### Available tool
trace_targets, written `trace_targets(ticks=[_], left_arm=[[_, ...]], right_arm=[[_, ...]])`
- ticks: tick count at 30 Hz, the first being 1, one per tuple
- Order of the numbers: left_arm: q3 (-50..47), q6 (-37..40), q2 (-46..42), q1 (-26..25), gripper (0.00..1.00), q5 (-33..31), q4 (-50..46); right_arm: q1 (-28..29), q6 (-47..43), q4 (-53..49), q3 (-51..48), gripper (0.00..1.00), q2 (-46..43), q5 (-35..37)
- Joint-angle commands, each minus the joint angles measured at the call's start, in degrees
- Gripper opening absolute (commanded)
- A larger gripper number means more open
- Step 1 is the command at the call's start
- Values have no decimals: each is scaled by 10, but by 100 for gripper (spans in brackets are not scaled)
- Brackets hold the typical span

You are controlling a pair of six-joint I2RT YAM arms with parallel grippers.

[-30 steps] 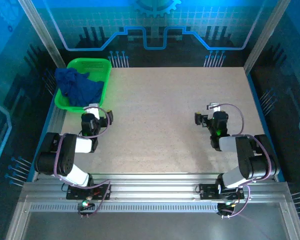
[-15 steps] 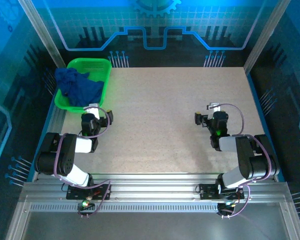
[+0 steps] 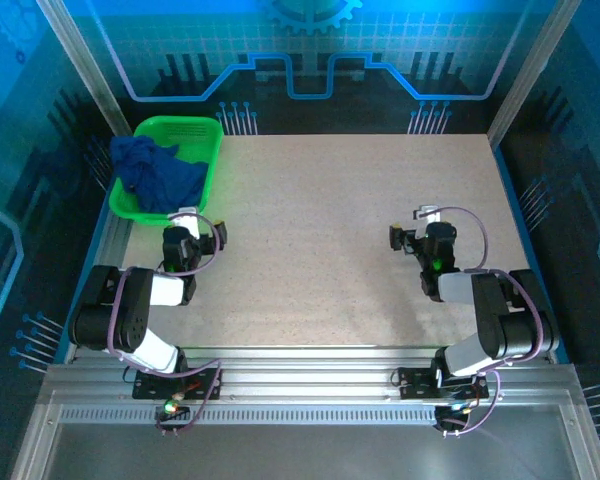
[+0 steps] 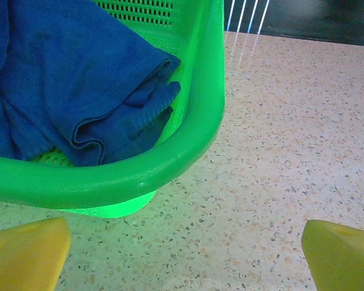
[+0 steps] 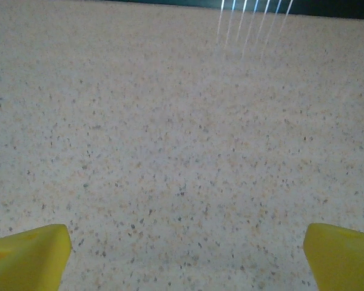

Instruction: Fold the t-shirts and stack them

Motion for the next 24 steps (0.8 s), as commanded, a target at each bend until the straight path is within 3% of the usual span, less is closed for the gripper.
trace_targets(ticks=[1, 4, 7, 11, 13, 18, 24], left_arm=[[41, 32, -95, -24, 99, 29, -135], [88, -1, -208, -43, 99, 43, -312], [120, -46, -306, -71, 99, 44, -430], [208, -131, -361, -75, 99, 10, -616], [282, -147, -335, -68, 99, -14, -711], [510, -182, -163, 10, 99, 5, -914], [708, -182, 47, 90, 99, -6, -991]], right_arm=[[11, -6, -152, 68, 100, -84, -14], [32, -2, -268, 90, 100, -180, -51], [54, 14, -402, 136, 100, -256, -77], [77, 56, -553, 220, 100, -299, -127], [84, 76, -632, 288, 100, -283, -147], [122, 94, -750, 432, 100, -207, -204], [201, 102, -803, 573, 100, -109, -237]])
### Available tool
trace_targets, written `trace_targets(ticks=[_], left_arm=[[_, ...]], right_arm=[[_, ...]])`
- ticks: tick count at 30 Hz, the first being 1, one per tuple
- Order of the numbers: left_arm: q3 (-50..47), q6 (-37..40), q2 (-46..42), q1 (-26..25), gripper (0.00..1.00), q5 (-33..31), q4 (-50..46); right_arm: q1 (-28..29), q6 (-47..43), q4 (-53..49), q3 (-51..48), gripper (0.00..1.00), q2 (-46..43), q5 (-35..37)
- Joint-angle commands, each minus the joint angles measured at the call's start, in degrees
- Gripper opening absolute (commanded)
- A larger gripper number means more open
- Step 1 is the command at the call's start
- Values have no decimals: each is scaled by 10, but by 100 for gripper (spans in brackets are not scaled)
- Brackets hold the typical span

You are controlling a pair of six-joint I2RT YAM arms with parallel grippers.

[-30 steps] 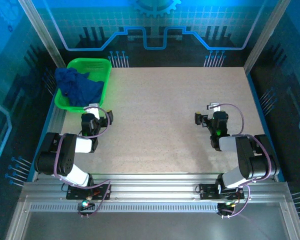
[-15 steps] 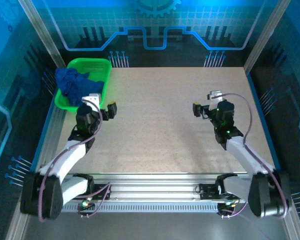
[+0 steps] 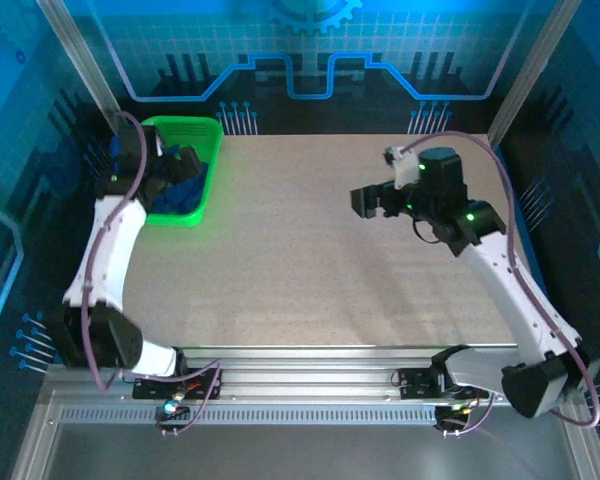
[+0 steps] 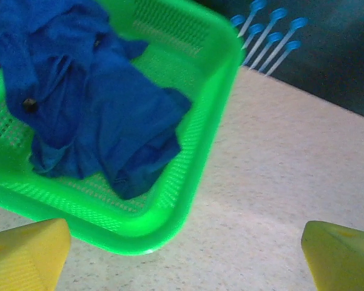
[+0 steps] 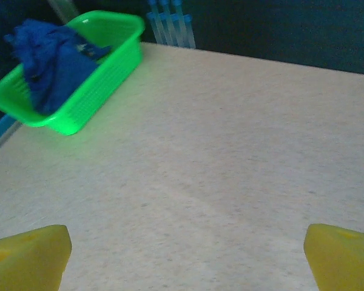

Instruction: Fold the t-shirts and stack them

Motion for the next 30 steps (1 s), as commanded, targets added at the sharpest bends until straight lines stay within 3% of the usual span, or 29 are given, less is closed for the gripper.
trace_targets(ticks=[1, 8, 14, 30], left_arm=[[93, -24, 101, 43, 99, -12, -113], [336, -10, 350, 70, 99, -32, -181], [447, -18, 483, 75, 99, -39, -192], [469, -10, 615, 75, 98, -4, -143]], right_arm=[[41, 15, -80, 70, 100, 43, -48], [91, 44, -93, 136, 100, 101, -95], [107, 48, -109, 161, 100, 117, -122], [109, 55, -138, 210, 100, 109, -152]])
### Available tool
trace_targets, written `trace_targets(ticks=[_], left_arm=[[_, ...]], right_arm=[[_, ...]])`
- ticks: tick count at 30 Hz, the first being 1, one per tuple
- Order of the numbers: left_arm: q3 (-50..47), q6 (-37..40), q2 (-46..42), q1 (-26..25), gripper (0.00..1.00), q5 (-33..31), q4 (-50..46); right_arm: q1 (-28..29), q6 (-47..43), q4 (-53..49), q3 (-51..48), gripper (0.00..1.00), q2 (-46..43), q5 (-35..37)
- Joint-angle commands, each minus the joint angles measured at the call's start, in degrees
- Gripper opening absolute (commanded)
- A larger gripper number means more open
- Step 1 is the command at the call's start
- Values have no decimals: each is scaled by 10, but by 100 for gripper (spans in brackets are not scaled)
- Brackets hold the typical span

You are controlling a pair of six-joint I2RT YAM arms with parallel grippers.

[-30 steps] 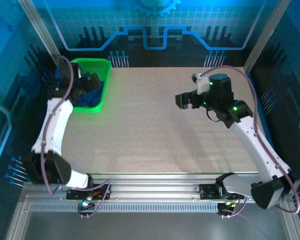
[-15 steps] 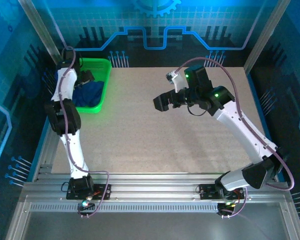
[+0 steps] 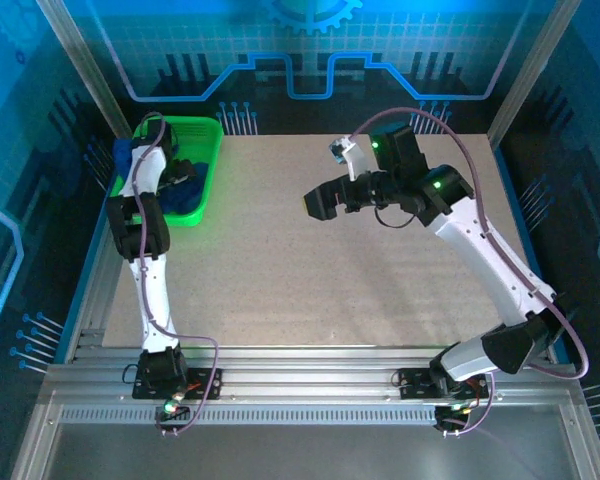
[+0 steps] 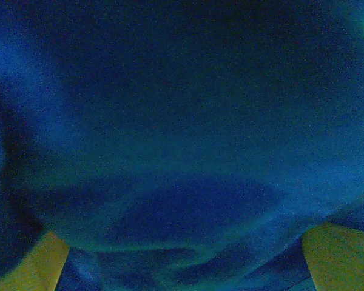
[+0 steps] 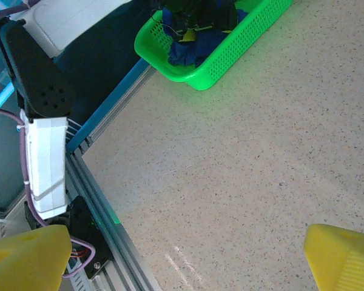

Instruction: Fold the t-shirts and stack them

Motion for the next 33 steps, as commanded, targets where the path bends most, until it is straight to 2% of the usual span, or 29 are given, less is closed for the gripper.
trace_targets(ticks=[1, 3, 6, 10, 13, 18, 23, 28, 33], left_arm=[[11, -2, 33, 4, 94, 34, -3], [10, -4, 42, 4, 87, 52, -4], [9, -9, 51, 6, 62, 91, -2], [6, -16, 55, 15, 20, 161, -1], [-8, -11, 29, 17, 0, 181, 11], [-62, -14, -92, 17, 0, 207, 79], [-55, -15, -220, -4, 0, 226, 110], [36, -8, -304, -67, 0, 245, 94], [127, -26, -329, -156, 0, 297, 97]], right_arm=[[9, 10, -15, 20, 100, -16, -16], [8, 12, -13, 22, 100, -20, -15], [9, 14, -9, 23, 100, -24, -9], [8, 19, 0, 23, 100, -21, -9], [8, 18, 6, 19, 100, -22, -7], [0, 24, 37, -30, 100, -44, 31], [-37, 58, 85, -105, 100, -75, 68], [-94, 94, 119, -167, 100, -101, 83], [-149, 112, 145, -208, 100, -131, 86]])
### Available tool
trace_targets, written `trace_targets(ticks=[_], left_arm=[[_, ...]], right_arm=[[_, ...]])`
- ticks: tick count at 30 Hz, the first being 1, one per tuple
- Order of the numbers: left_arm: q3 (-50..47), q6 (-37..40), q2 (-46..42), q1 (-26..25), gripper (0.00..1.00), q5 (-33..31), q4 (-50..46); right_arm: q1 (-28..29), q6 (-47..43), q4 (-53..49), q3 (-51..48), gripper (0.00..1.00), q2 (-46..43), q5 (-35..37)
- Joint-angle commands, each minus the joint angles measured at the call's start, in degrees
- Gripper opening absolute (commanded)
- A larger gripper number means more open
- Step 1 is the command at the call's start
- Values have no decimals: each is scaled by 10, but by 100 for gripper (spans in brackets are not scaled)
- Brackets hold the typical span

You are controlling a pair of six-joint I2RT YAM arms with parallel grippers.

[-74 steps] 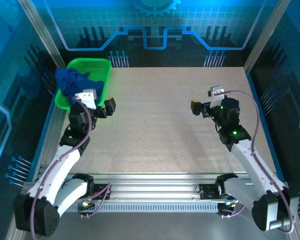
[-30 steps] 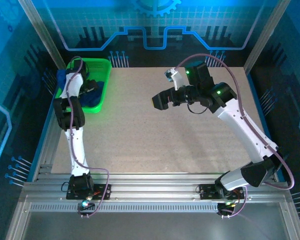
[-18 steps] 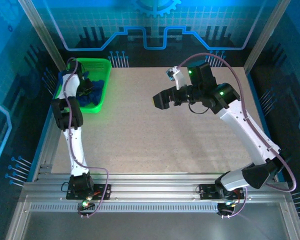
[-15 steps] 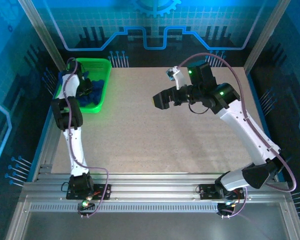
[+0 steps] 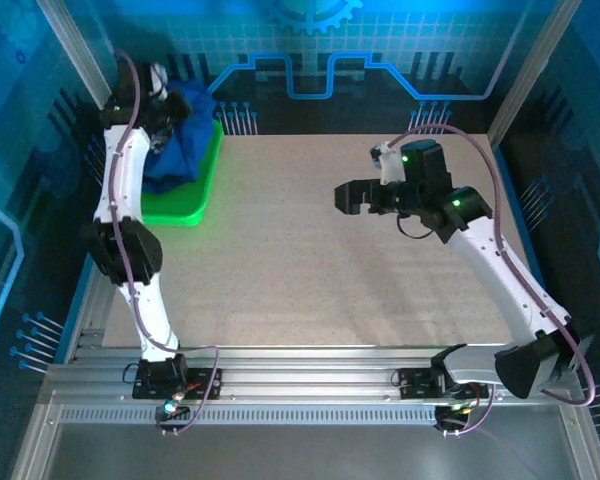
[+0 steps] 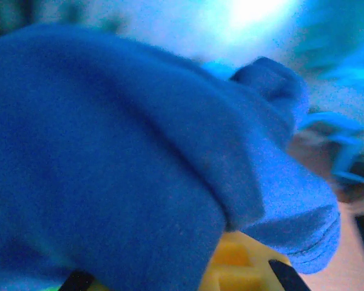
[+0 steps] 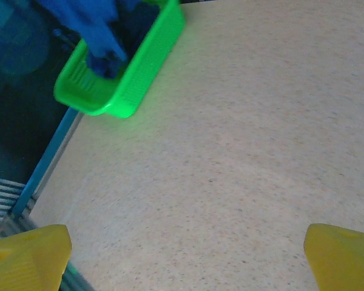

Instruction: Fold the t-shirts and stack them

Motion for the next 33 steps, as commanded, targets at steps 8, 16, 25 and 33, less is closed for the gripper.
trace_targets(ticks=[8, 16, 25, 33], left_arm=[[55, -54, -18, -133, 0, 116, 48], [60, -129, 33, -173, 0, 175, 129], [131, -231, 111, -218, 0, 212, 221], [54, -282, 94, -238, 0, 242, 273]], right_arm=[[-95, 20, 36, -36, 100, -67, 11], [-135, 15, 29, -68, 100, -101, 11], [-158, 13, 22, -74, 100, -110, 10], [-163, 14, 19, -77, 100, -111, 9]])
